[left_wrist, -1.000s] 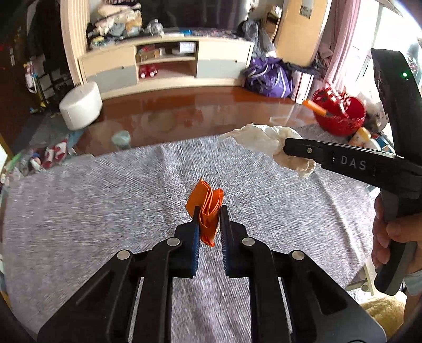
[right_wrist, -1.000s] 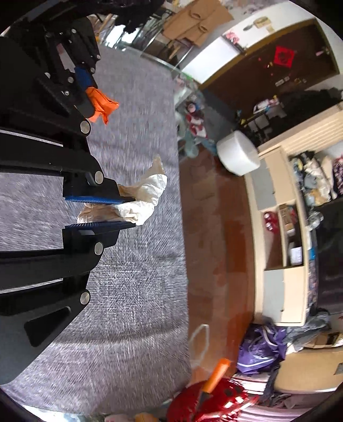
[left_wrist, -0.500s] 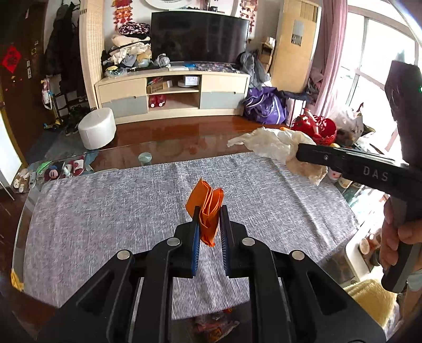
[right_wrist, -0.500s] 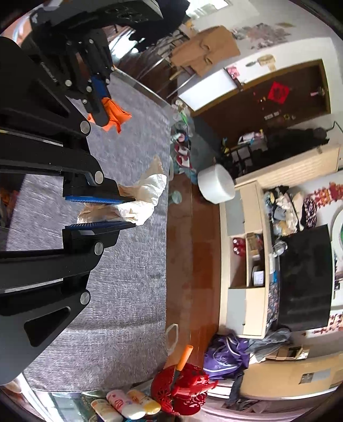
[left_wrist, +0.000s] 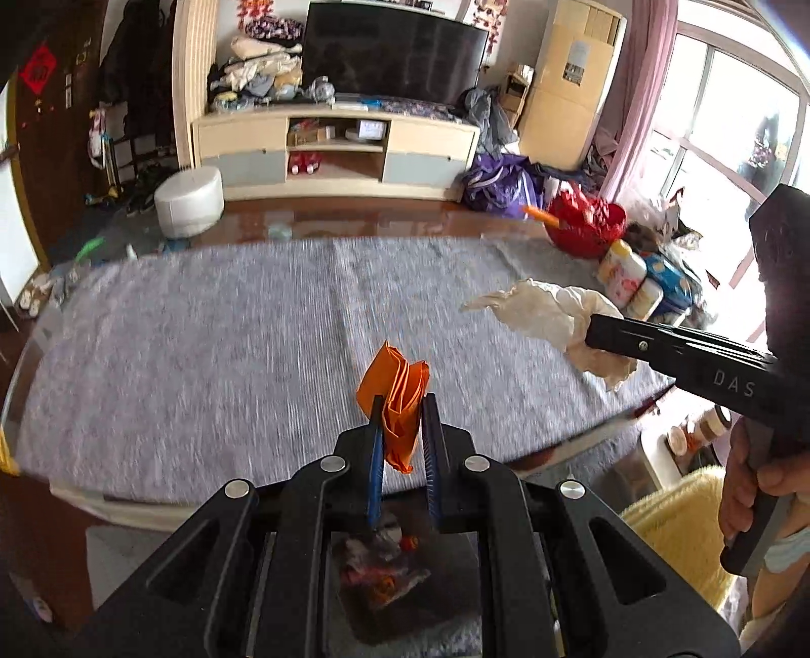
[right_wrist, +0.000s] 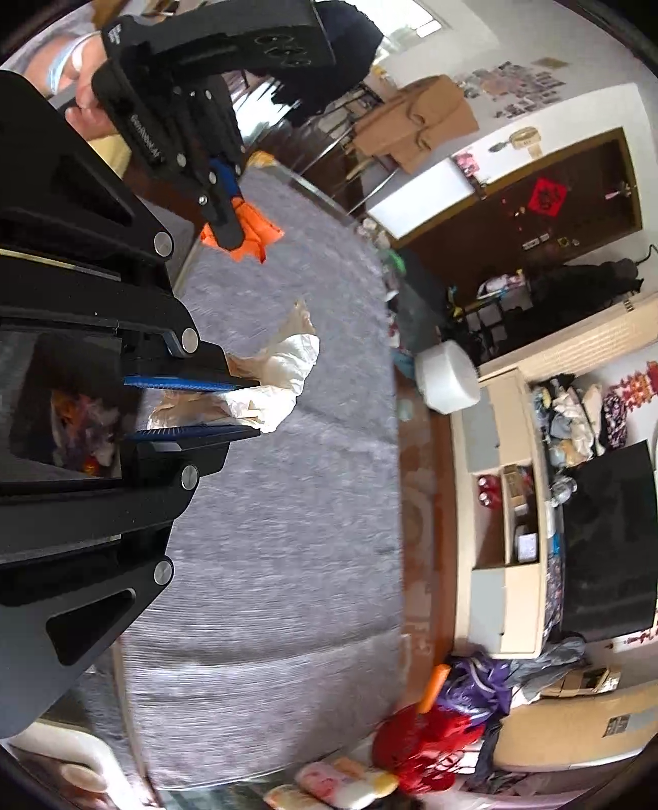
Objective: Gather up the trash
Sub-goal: 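Carry the orange paper and tissue down to the bin with both tools, then open both tools over the bin to drop the items, then raise them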
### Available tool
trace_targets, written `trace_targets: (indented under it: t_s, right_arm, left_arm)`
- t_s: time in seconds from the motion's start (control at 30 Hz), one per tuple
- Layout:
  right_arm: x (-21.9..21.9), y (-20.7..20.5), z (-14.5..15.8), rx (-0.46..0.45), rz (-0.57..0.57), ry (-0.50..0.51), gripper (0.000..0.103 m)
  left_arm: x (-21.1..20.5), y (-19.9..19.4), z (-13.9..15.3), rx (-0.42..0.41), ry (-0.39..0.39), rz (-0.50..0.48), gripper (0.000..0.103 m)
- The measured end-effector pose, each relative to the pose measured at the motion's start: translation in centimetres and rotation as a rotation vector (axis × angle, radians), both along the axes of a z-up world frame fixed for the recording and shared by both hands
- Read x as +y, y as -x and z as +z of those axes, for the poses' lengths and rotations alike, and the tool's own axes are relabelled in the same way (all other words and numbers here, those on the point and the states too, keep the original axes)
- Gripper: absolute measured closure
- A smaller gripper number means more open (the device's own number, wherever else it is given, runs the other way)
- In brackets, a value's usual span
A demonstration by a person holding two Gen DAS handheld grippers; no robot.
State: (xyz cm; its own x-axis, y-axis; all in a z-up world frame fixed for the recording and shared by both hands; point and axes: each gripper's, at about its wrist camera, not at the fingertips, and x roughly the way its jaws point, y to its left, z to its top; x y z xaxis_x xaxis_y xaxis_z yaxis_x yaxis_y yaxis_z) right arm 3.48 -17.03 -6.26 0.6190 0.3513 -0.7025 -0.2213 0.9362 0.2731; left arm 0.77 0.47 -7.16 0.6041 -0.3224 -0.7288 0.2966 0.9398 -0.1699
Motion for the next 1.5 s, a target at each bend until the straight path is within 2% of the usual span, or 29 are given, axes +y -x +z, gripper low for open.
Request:
trace_targets:
  t_s: [0.17, 0.33, 0.53, 0.73, 0.97, 1.07, 1.33, 1.4, 1.43, 1.5]
  right_arm:
    - [-0.1, 2.5, -4.0, 0.042, -0.024, 0.04, 0.089]
    - [0.2, 4.3, -8.7, 0.133, -0.029, 0.007, 0.089]
    - [0.5, 4.6, -13.3, 0.243, -0.03, -0.007, 0.089]
    - [1.6, 4.3, -17.0, 0.32, -0.036, 0.008, 0.089]
    - [3.1, 3.4, -20.8, 0.369, -0.028, 0.042, 0.089]
    - [3.6, 3.2, -21.0, 0.367, -0.013, 0.058, 0.087]
    - [4.1, 2.5, -21.5, 0.388, -0.008, 0.021, 0.087]
    - [4.1, 2.3, -21.5, 0.384, -0.01, 0.018, 0.086]
    - [4.1, 2.2, -21.4, 0.383, -0.013, 0.014, 0.084]
    - [3.9, 2.1, -21.3, 0.379, -0.02, 0.003, 0.068]
  left_arm:
    - [0.3, 2.3, -4.1, 0.068, 0.016, 0.01, 0.09]
    - [0.0, 4.0, -8.7, 0.162, 0.021, 0.012, 0.091]
    - [-0.2, 5.1, -14.0, 0.28, 0.021, 0.022, 0.091]
    - [0.2, 4.4, -17.8, 0.371, 0.007, 0.028, 0.091]
    - [-0.4, 3.8, -20.2, 0.397, -0.015, 0.0, 0.091]
    - [-0.7, 3.9, -21.0, 0.408, -0.028, -0.011, 0.09]
    - [-0.4, 3.4, -21.5, 0.419, -0.021, 0.005, 0.086]
    - [-0.3, 3.3, -21.5, 0.414, -0.025, 0.008, 0.08]
    - [-0.2, 3.3, -21.4, 0.411, -0.027, 0.009, 0.078]
    - [-0.3, 3.3, -21.4, 0.405, -0.037, 0.009, 0.074]
